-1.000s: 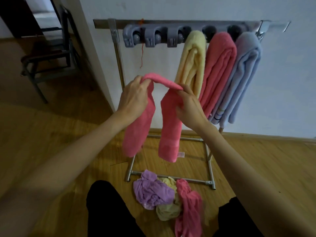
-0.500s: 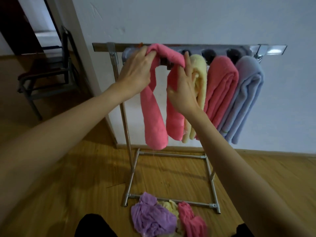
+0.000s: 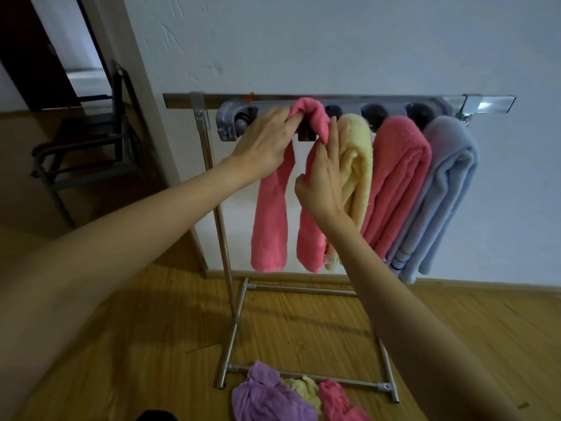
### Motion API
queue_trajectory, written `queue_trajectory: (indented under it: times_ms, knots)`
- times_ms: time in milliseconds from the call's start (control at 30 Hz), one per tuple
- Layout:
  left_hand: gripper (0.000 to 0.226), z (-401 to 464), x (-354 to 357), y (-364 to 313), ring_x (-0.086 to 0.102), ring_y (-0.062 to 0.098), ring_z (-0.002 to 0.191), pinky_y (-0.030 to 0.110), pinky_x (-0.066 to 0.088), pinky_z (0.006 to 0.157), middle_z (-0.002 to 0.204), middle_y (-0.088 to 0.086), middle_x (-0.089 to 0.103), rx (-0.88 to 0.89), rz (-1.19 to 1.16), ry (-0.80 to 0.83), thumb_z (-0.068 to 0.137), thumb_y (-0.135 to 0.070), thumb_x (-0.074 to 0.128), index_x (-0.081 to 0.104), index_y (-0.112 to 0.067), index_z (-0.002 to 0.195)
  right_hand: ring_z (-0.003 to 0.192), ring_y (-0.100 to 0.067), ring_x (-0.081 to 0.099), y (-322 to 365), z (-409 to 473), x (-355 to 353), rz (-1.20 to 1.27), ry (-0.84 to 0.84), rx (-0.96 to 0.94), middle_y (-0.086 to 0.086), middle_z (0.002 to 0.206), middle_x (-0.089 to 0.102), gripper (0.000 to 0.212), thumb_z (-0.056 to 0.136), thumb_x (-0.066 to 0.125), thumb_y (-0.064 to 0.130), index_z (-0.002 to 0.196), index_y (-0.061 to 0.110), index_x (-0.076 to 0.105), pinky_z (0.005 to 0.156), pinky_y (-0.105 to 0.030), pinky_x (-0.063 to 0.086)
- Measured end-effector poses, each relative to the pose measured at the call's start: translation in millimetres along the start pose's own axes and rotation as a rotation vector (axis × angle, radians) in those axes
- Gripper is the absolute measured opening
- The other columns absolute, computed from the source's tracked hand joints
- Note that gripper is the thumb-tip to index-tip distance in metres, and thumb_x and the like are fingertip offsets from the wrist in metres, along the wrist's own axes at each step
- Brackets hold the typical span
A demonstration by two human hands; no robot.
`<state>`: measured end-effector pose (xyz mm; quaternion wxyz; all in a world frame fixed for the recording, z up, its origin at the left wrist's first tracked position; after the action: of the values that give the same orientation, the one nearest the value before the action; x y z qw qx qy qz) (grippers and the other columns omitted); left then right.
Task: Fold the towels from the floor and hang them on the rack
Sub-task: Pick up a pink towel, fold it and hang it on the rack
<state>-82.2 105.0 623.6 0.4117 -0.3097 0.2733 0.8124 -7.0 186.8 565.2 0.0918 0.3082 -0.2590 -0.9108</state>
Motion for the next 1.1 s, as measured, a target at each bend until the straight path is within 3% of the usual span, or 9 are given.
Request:
queue_trajectory:
  times_ms: [167,333,500,600,800,867,933,1033,1100]
  knots:
    - [0.053,-16.8,9.4,-7.5,0.055,0.031,0.099,0.042,0.053,0.078,0.113,0.016,0.056,0.047,0.031,0.013,0.08,0.014,0.054,0.048,-0.003,0.13,0.148,-0.023,0.001,-17.2,-13.2,3.6,0.008,-0.014,-0.128,-0.02,0.156,0.02,0.079,0.064,0.047,-0.002,0.141,-0.008,0.032,0.111,-0.024,-0.025]
    - [0.041,-27.7,17.3,-16.7,0.055,0.033,0.099,0.042,0.052,0.08,0.114,0.019,0.057,0.076,-0.013,0.023,0.079,0.014,0.052,0.054,0.001,0.118,0.146,-0.031,0.013,-37.3,-28.4,13.4,0.149,0.074,-0.091,-0.018,0.152,0.029,0.061,0.077,0.045,-0.005,0.138,-0.003,0.041,0.117,-0.047,0.023]
    - [0.047,-38.6,25.8,-20.6,0.052,0.034,0.114,0.04,0.048,0.094,0.128,0.02,0.051,0.014,-0.086,-0.026,0.082,0.009,0.052,0.049,-0.001,0.129,0.137,-0.03,0.037,-47.6,-39.5,13.0,0.165,0.074,-0.095,-0.017,0.148,0.035,0.049,0.085,0.051,-0.001,0.133,-0.002,0.045,0.108,-0.037,0.039]
    - [0.054,-55.7,37.0,-22.9,0.054,0.028,0.106,0.033,0.052,0.086,0.128,0.019,0.048,-0.034,-0.178,-0.051,0.085,0.002,0.052,0.04,-0.006,0.138,0.13,-0.029,0.045,-55.7,-43.1,14.8,0.169,0.063,-0.126,-0.017,0.148,0.034,0.045,0.089,0.054,0.005,0.133,0.001,0.046,0.094,-0.021,0.043]
    - [0.075,-118.0,86.1,-30.7,0.058,0.012,0.086,0.016,0.05,0.075,0.119,0.013,0.054,-0.365,-0.574,-0.106,0.085,-0.015,0.067,0.02,-0.001,0.142,0.137,-0.009,0.026,-67.0,-58.9,20.0,0.274,0.019,-0.179,-0.002,0.147,0.023,0.065,0.092,0.05,0.0,0.148,0.014,0.021,0.106,-0.007,0.026]
    - [0.083,-140.7,116.0,-30.9,0.059,0.012,0.087,0.023,0.052,0.074,0.116,0.008,0.054,-0.5,-0.628,-0.002,0.08,-0.023,0.073,0.021,-0.005,0.141,0.138,-0.019,0.032,-76.0,-63.3,27.8,0.327,0.012,-0.135,-0.006,0.149,0.026,0.069,0.091,0.052,0.001,0.148,0.015,0.014,0.111,-0.026,0.034]
    - [0.083,-162.0,146.3,-32.5,0.059,0.013,0.094,0.029,0.053,0.077,0.119,0.002,0.055,-0.605,-0.637,0.121,0.078,-0.034,0.075,0.027,-0.01,0.14,0.129,-0.029,0.045,-86.1,-69.8,39.1,0.351,0.009,-0.036,-0.016,0.144,0.039,0.066,0.091,0.056,0.007,0.145,0.011,0.019,0.104,-0.042,0.043]
    - [0.065,-183.7,181.7,-36.1,0.06,0.016,0.096,0.036,0.054,0.08,0.115,0.0,0.06,-0.716,-0.64,0.18,0.079,-0.04,0.072,0.042,-0.014,0.13,0.108,-0.022,0.055,-97.0,-83.5,55.3,0.262,-0.004,0.088,-0.015,0.125,0.055,0.049,0.089,0.061,0.014,0.131,-0.002,0.041,0.09,-0.026,0.045]
    - [0.05,-191.3,197.7,-39.1,0.062,0.019,0.091,0.036,0.053,0.075,0.108,0.003,0.063,-0.77,-0.644,0.178,0.08,-0.04,0.07,0.052,-0.012,0.117,0.082,-0.019,0.052,-105.1,-93.8,66.4,0.182,-0.008,0.116,-0.012,0.098,0.061,0.027,0.086,0.063,0.015,0.106,-0.003,0.055,0.074,-0.029,0.043]
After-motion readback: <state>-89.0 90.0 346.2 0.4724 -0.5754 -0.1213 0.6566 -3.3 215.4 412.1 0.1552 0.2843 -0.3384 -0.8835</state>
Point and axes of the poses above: each hand's wrist, its own z-axis towards the middle knuckle, its own x-axis out of the palm, y = z × x, the point moved 4 cm from there along z, towards the middle knuckle
